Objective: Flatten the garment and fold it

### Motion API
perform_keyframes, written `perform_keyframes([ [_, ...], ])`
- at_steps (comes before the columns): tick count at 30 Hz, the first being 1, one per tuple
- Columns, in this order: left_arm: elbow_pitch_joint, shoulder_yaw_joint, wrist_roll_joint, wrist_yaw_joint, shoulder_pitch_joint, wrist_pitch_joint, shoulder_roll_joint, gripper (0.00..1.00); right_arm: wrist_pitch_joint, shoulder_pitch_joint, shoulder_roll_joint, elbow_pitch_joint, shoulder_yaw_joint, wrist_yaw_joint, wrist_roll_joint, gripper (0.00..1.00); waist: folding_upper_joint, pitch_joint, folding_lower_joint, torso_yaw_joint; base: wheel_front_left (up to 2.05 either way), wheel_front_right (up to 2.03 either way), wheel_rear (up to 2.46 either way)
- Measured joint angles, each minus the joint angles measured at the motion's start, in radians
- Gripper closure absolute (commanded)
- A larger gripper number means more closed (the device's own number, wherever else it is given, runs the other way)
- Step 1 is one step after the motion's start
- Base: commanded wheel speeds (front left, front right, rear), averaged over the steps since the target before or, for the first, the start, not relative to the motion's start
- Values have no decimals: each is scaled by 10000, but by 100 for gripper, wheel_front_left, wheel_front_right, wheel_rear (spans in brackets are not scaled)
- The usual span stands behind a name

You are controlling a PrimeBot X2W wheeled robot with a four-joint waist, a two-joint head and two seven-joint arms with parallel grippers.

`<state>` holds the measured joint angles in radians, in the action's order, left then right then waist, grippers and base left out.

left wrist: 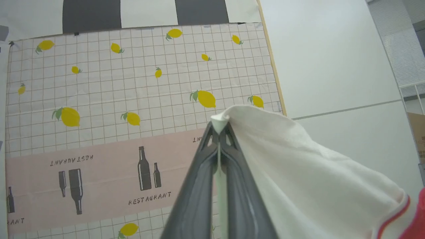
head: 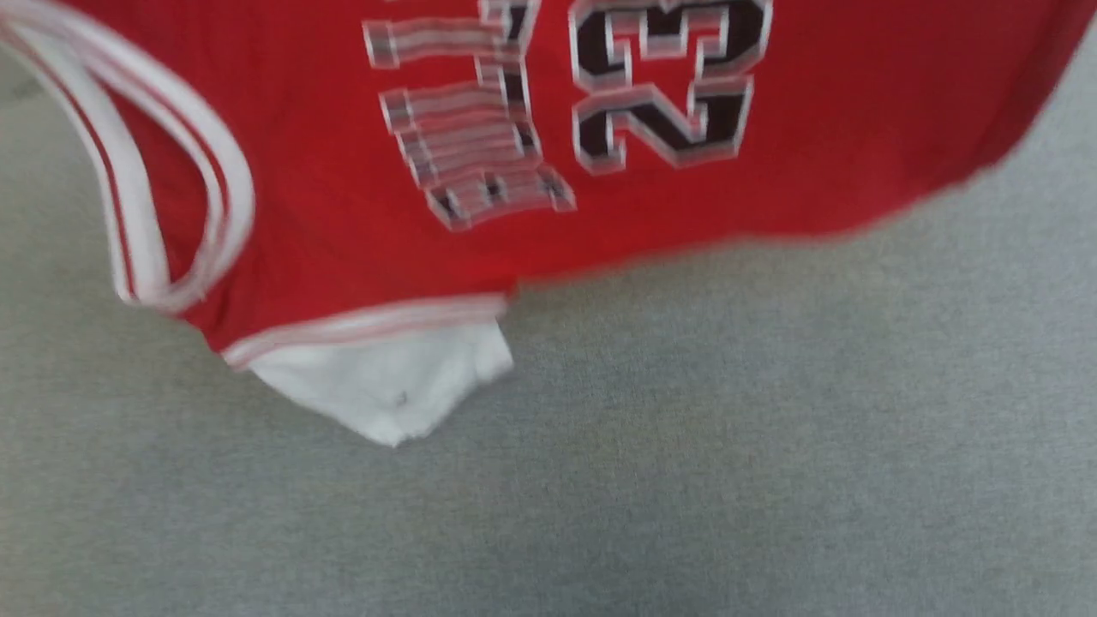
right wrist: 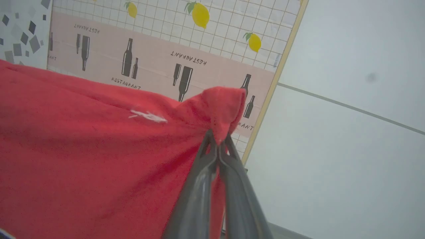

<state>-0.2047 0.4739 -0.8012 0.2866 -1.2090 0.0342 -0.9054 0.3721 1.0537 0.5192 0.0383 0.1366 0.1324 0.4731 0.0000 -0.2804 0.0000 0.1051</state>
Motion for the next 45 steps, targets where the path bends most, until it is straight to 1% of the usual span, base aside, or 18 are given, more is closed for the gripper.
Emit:
perform_keyframes([
  [2, 823, 125, 130, -357, -843, -94, 297, 100, -407, 677, -36, -600, 92, 0, -71, 100, 0, -413, 1, 40, 0, 0, 0],
  [6, 2336, 309, 485, -915, -2528, -58, 734, 100, -1264, 2016, -320, -1873, 280, 0, -278, 100, 0, -1176, 1, 108, 0, 0, 0],
  [9, 3488, 376, 784, -1298, -3826, 86, 1256, 100, -2071, 3082, -562, -2993, 537, 0, -602, 100, 0, -1791, 2, 172, 0, 0, 0],
  [12, 4420, 441, 991, -1519, -4897, 418, 1762, 100, -2686, 4003, -686, -4006, 788, 0, -880, 100, 0, -2317, 3, 222, 0, 0, 0],
  [16, 5405, 558, 1170, -1720, -5772, 825, 2303, 100, -3384, 4984, -738, -5149, 1216, 0, -1204, 100, 0, -2932, 2, 246, 0, 0, 0],
  [17, 5603, 581, 1229, -1733, -5876, 876, 2397, 100, -3511, 5116, -780, -5350, 1273, 0, -1225, 100, 0, -3045, 2, 245, 0, 0, 0],
  [19, 5990, 683, 1329, -1896, -6008, 1070, 2581, 100, -3845, 5355, -849, -5777, 1501, 0, -1325, 100, 0, -3313, 2, 232, 0, 0, 0],
  [22, 6399, 872, 1331, -2056, -5919, 1363, 2800, 100, -4209, 5417, -976, -6320, 1891, 0, -1342, 100, 0, -3624, 2, 185, 0, 0, 0],
  [24, 6529, 989, 1333, -2128, -5617, 1540, 2880, 100, -4405, 5351, -1007, -6577, 2253, 0, -1400, 100, 0, -3760, 2, 127, 0, 0, 0],
  [27, 6631, 1131, 1231, -2157, -4616, 1747, 3043, 100, -4715, 4934, -1037, -6920, 2654, 0, -1352, 100, 1, -3829, 2, -28, 0, 0, 0],
  [32, 6362, 1221, 757, -2132, -2218, 2063, 3156, 100, -5292, 3558, -1214, -7519, 3321, 0, -1028, 100, 0, -3587, 1, -240, 0, 0, 0],
  [38, 5662, 1246, 610, -1822, 1125, 2182, 3189, 100, -5793, 1597, -1346, -7908, 4079, 0, -640, 100, 0, -2802, 1, -383, 0, 0, 0],
  [41, 5258, 1306, 449, -1733, 2590, 2196, 3185, 100, -5958, 711, -1290, -7894, 4297, 0, -376, 100, 0, -2293, 0, -472, 0, 0, 0],
  [45, 4694, 1444, 155, -1526, 4407, 2196, 2999, 100, -6102, -623, -1122, -7695, 4544, 0, 36, 100, 0, -1539, -1, -618, 0, 0, 0],
])
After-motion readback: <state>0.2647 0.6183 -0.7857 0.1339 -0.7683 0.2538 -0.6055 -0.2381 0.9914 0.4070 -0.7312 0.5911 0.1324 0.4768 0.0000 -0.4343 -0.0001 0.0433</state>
